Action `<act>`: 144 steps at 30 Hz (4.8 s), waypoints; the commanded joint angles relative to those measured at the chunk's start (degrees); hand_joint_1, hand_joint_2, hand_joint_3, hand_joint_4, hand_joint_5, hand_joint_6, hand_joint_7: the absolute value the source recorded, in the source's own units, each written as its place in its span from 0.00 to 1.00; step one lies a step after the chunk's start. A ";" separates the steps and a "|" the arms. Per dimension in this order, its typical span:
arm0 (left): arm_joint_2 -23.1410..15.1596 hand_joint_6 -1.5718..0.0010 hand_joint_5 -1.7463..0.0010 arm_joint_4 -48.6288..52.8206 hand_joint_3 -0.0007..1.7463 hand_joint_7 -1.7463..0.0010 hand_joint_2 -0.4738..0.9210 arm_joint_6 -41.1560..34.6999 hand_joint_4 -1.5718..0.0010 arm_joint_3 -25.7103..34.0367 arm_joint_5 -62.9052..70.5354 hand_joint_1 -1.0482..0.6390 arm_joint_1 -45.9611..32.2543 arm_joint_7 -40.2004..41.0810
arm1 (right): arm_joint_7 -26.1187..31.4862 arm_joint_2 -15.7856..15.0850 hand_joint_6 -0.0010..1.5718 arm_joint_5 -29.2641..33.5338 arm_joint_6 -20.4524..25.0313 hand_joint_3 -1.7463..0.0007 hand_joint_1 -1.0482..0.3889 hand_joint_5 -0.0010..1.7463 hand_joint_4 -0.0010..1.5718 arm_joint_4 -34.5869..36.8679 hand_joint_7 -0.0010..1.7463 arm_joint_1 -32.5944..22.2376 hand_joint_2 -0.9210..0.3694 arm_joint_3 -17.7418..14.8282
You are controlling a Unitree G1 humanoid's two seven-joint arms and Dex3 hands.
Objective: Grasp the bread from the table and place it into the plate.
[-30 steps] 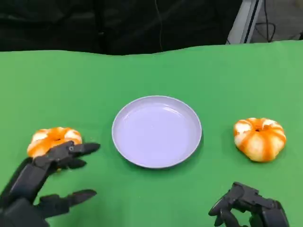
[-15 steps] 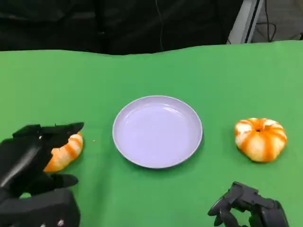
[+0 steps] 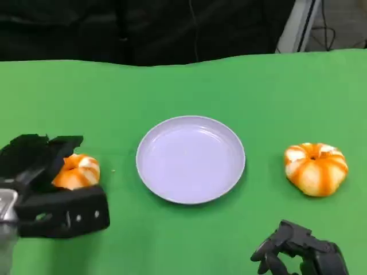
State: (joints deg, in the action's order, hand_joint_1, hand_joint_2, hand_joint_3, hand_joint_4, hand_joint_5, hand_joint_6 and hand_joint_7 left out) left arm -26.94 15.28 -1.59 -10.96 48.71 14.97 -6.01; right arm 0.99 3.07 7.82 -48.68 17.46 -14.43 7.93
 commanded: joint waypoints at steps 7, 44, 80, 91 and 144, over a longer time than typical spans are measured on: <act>1.36 0.80 0.90 19.06 0.01 1.00 1.00 -1.76 0.87 -8.38 -0.30 0.32 10.73 0.12 | 0.35 -0.54 0.54 -0.23 -0.26 0.73 0.25 0.91 0.50 -0.49 0.72 -0.49 0.00 -0.47; 4.79 0.52 0.00 45.92 0.05 0.11 0.99 16.51 0.45 -15.42 -8.67 0.51 19.38 21.70 | 0.25 -0.36 0.54 -0.45 -0.11 0.73 0.25 0.91 0.50 -0.96 0.72 -0.91 0.00 -0.29; -1.86 0.64 0.00 39.59 0.02 0.00 0.98 21.66 0.49 -17.38 -2.17 0.54 18.19 36.76 | 0.26 -0.48 0.54 -0.69 -0.82 0.73 0.26 0.91 0.50 0.30 0.72 -0.02 0.00 -0.57; -3.61 0.58 0.00 17.77 0.61 0.00 0.66 21.01 0.46 -11.29 -3.70 0.54 11.87 33.20 | 0.28 -0.27 0.55 -0.58 -0.13 0.74 0.26 0.90 0.51 0.10 0.71 0.09 0.00 -0.54; 15.18 0.76 0.72 19.47 0.16 0.89 0.98 6.13 0.84 -19.86 -0.04 0.31 21.49 11.35 | 0.79 0.39 0.56 0.54 -0.52 0.74 0.25 0.89 0.52 -0.34 0.69 -0.55 0.00 -0.11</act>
State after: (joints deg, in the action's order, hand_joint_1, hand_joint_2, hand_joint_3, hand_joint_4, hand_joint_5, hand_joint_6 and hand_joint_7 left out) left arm -10.86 36.24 6.95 -30.04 47.55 35.52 7.59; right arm 1.23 3.81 8.53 -48.58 17.09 -14.66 8.09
